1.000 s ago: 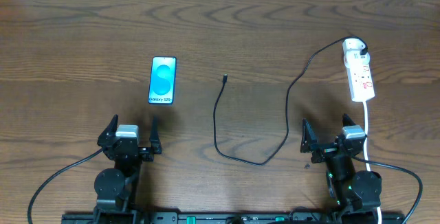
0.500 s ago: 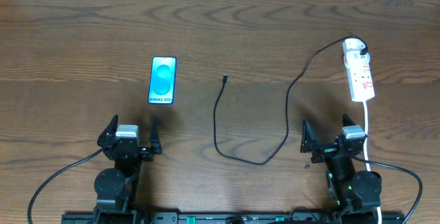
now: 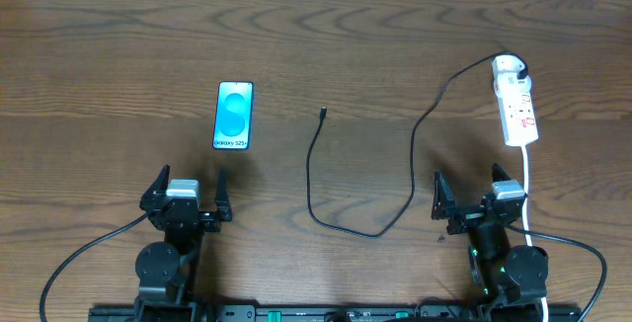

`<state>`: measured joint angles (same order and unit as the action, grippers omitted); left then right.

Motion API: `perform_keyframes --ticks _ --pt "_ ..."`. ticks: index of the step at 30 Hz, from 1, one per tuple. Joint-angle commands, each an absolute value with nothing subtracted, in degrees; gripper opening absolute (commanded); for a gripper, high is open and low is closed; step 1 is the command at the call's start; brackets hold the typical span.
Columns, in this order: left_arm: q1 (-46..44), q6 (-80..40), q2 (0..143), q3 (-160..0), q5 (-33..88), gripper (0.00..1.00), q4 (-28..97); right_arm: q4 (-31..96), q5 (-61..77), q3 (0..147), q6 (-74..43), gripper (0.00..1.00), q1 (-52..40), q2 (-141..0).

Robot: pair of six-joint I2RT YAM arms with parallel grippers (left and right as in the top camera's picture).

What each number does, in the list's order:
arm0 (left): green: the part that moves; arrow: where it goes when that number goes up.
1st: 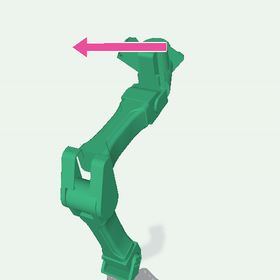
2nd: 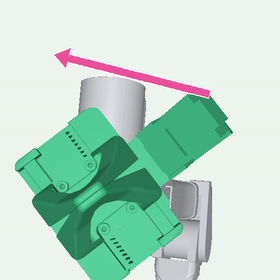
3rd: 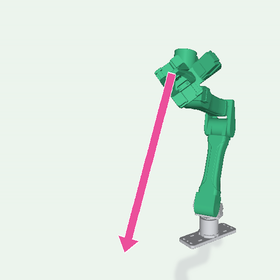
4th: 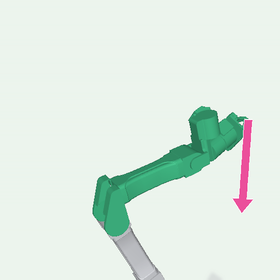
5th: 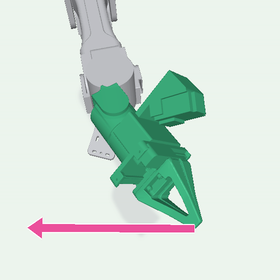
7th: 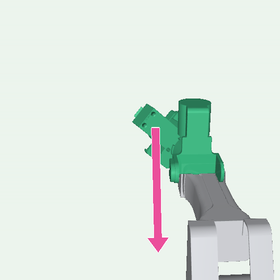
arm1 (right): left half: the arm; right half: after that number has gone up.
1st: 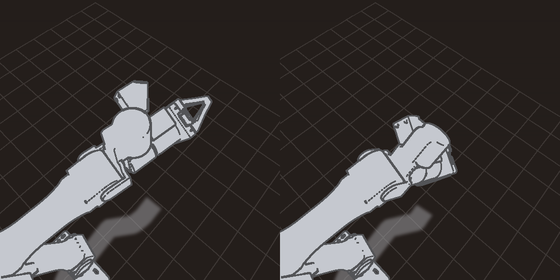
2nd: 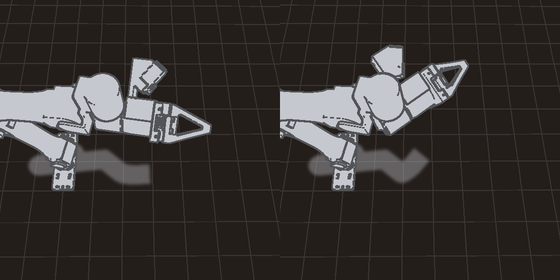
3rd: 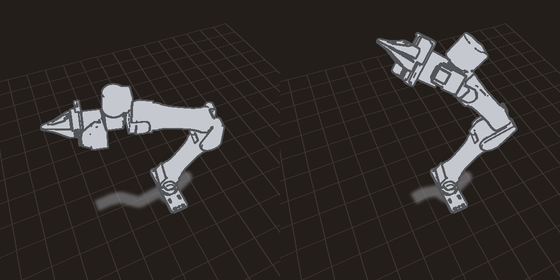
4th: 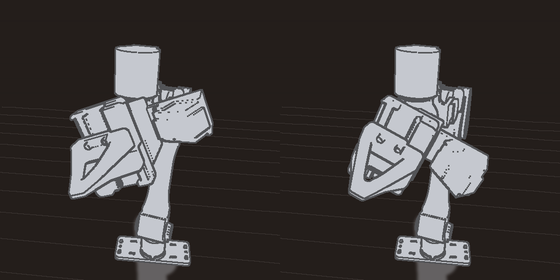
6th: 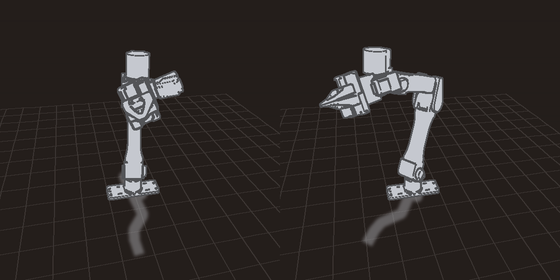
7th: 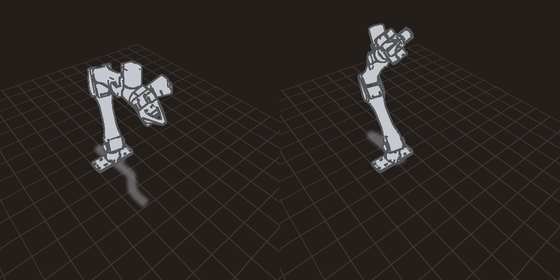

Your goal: Plug charger to phone and switch on socket

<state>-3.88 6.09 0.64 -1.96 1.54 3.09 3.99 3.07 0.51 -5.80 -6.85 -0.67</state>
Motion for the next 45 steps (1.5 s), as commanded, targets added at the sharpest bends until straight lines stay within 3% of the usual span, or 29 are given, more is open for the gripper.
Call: perform_keyframes --ticks 1,45 --pt "-4.1 6.6 0.3 -0.2 0.6 0.91 4.0 4.0 3.4 0.3 -5.3 0.99 -6.4 -0.3" --pt "-4.1 6.6 0.3 -2.2 0.8 0.91 3.9 4.0 3.4 0.3 -5.3 0.99 -6.4 -0.3"
